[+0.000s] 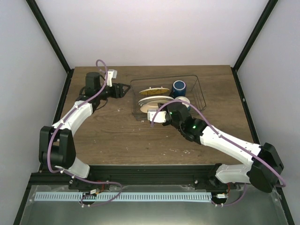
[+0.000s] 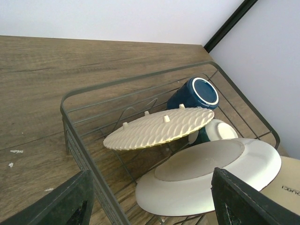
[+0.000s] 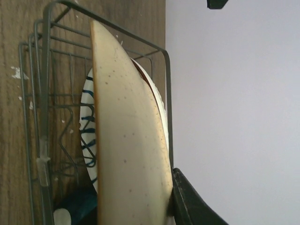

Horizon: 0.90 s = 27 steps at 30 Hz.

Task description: Load the mixed dishes into the dish rack

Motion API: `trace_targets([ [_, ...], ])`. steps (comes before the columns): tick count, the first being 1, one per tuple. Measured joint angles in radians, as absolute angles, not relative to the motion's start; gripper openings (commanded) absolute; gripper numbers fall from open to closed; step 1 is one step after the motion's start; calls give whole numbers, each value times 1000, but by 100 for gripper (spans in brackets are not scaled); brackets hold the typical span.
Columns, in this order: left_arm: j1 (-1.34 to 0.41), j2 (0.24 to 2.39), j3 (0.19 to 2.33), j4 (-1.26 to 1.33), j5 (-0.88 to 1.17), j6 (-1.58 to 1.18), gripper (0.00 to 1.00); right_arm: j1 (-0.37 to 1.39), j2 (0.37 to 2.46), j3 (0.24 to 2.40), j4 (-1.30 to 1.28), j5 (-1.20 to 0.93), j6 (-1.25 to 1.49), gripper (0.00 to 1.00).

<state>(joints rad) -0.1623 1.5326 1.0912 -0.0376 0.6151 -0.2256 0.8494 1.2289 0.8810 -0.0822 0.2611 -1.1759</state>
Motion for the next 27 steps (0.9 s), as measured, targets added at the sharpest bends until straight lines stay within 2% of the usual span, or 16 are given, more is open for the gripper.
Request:
trace_targets([
  [7, -162, 1533, 1091, -38, 616, -228, 70, 852, 1217, 876, -81, 309, -1213, 1],
  [27, -157, 1536, 1091, -38, 616, -229, 70, 852, 1224, 859, -150, 265, -1146, 1],
])
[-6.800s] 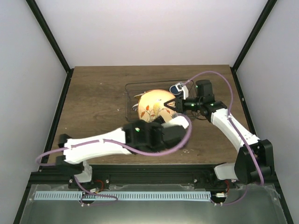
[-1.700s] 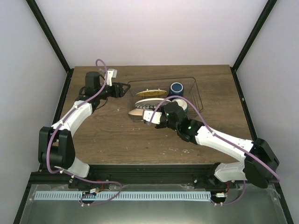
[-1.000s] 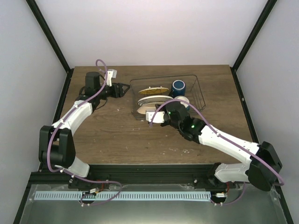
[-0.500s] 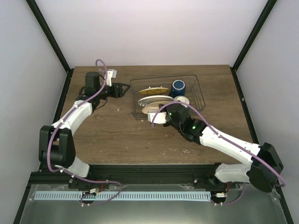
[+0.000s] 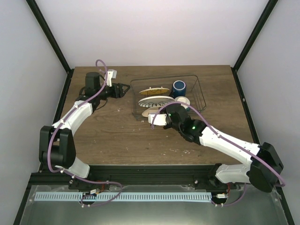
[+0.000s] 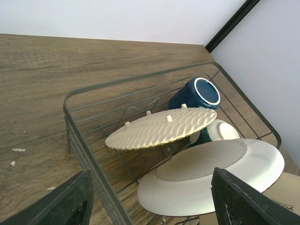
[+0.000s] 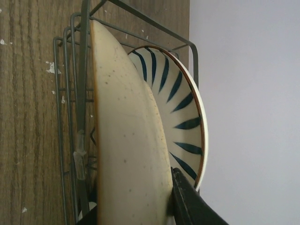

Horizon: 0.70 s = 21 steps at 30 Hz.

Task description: Load the mixed dishes into the dish rack

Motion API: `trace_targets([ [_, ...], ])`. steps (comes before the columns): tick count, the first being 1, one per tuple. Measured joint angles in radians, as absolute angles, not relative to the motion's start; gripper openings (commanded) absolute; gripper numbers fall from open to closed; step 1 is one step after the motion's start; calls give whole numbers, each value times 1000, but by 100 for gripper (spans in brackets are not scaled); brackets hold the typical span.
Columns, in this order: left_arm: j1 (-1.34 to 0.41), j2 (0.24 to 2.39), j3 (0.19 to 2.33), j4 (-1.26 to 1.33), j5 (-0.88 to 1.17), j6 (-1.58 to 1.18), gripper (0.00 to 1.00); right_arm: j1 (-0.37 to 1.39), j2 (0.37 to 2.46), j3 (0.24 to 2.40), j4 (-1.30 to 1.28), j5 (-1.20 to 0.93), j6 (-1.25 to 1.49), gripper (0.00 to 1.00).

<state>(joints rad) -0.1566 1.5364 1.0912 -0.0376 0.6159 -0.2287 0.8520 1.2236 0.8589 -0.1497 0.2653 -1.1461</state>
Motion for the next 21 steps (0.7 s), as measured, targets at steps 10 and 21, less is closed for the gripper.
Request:
trace_targets([
  [10, -157, 1544, 1091, -38, 620, -229, 70, 803, 1355, 869, -94, 207, -1121, 2],
  [21, -152, 1559, 1091, -34, 634, -233, 70, 780, 1369, 870, -68, 161, -1130, 29],
])
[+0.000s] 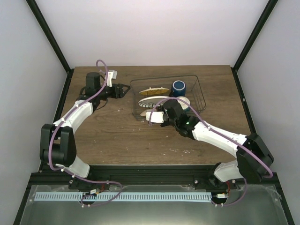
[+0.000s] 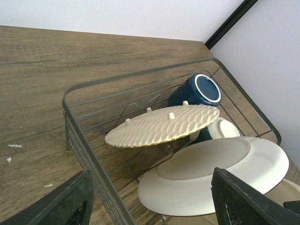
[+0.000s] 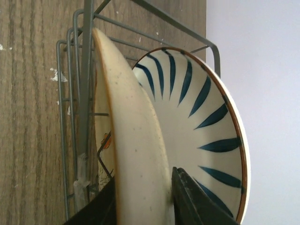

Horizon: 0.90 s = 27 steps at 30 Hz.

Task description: Load the mixed dishes into the dish rack

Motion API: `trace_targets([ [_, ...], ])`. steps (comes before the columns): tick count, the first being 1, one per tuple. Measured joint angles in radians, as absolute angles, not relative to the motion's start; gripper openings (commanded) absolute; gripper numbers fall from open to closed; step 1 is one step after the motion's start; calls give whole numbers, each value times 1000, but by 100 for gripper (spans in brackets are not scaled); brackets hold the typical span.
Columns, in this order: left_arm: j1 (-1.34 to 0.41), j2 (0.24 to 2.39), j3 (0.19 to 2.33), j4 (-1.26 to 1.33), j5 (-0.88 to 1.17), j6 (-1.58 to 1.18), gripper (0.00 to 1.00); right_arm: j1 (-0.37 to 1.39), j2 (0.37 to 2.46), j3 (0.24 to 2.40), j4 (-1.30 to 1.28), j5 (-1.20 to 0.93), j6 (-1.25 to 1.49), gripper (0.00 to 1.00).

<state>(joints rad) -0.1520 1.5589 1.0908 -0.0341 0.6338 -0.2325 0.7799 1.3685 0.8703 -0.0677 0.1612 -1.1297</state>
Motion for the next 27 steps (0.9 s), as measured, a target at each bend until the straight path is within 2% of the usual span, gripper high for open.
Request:
trace_targets([
  [4, -150, 1559, 1091, -35, 634, -232, 70, 780, 1372, 873, -33, 157, -1141, 35],
  [8, -149, 1559, 1091, -35, 634, -232, 70, 780, 1372, 893, -27, 156, -1145, 50],
  [19, -146, 1559, 1091, -35, 638, -236, 70, 781, 1336, 912, -38, 141, -1132, 61],
  [22, -146, 1559, 1092, -36, 638, -240, 70, 785, 1299, 912, -69, 132, -1091, 75],
  [25, -144, 1561, 1100, -58, 630, -249, 70, 790, 1243, 915, -88, 122, -1023, 98],
  [27, -140, 1574, 1119, -77, 626, -258, 70, 794, 1193, 918, -81, 121, -951, 100],
])
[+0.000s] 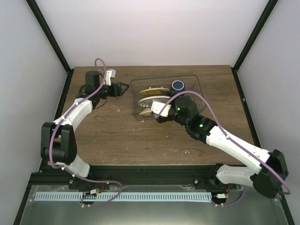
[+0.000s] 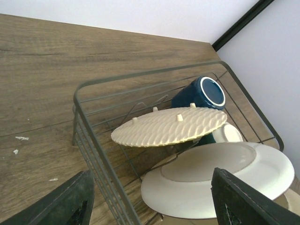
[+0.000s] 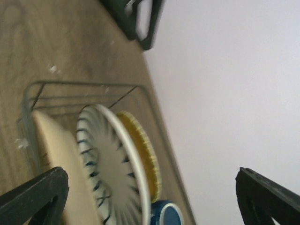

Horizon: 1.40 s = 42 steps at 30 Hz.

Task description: Load the mixed dishes into the dish rack

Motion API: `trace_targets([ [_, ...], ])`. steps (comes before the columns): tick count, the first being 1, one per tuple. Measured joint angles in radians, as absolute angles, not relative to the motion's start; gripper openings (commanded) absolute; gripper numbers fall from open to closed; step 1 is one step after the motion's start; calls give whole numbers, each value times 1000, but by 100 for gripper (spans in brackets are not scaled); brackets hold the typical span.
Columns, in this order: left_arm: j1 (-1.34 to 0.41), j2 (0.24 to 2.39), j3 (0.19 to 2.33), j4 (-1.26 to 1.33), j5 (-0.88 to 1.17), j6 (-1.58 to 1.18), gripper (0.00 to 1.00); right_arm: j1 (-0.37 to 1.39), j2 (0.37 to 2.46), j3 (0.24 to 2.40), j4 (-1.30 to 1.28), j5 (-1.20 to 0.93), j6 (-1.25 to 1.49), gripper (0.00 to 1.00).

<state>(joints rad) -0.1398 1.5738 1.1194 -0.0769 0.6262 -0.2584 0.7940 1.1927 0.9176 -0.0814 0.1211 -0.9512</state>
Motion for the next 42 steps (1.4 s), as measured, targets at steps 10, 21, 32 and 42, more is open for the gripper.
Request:
trace_targets([
  [10, -71, 1654, 1164, -93, 643, -349, 71, 550, 1230, 1145, -10, 83, -614, 100],
  [21, -6, 1671, 1191, -86, 585, -384, 77, -59, 1563, 1363, -2, -142, -250, 100],
  [32, 31, 1687, 1114, 4, 480, -366, 77, -275, 1739, 1151, 151, -218, -68, 100],
  [42, 33, 1693, 1097, 24, 429, -336, 73, -271, 1763, 1112, 177, -235, -61, 100],
])
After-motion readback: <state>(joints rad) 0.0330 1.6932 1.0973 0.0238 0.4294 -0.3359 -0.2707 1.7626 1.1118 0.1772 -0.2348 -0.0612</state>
